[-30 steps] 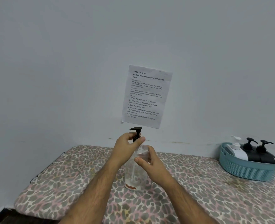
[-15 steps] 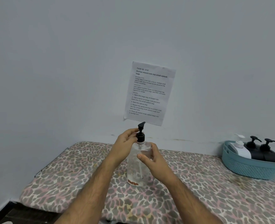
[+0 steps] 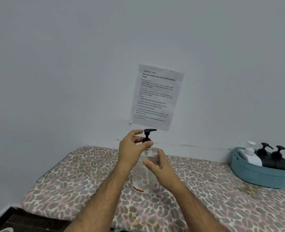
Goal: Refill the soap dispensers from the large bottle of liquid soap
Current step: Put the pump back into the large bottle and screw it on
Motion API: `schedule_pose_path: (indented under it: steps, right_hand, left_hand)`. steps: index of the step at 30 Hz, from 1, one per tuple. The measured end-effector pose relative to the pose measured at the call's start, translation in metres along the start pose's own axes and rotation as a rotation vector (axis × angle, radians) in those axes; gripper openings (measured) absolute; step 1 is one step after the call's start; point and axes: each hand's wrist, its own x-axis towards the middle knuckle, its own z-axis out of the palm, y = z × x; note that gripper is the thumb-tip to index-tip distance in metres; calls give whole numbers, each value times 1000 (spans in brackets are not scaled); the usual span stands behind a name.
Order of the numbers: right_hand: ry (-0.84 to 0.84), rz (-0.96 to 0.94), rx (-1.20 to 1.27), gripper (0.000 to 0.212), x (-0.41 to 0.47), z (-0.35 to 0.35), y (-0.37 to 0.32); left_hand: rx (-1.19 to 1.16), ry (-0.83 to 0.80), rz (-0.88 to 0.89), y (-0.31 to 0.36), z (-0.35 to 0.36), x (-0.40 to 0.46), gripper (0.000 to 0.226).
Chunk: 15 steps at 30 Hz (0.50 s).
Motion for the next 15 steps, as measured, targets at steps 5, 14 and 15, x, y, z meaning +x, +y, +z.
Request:
schedule_pose_path:
  steps: [5,14,15]
  right_hand:
    - [-3,-3,5,52,-1,0,-3]
    - [1,16,-16,57,0,1,1]
    - [1,16,-16,56,0,0,1]
  left_hand:
    - [9,-184,17,3,-9,-4,25]
    - [156,-57,28,2,-1,0,46]
    - [146,-48,22,3,0,0,44]
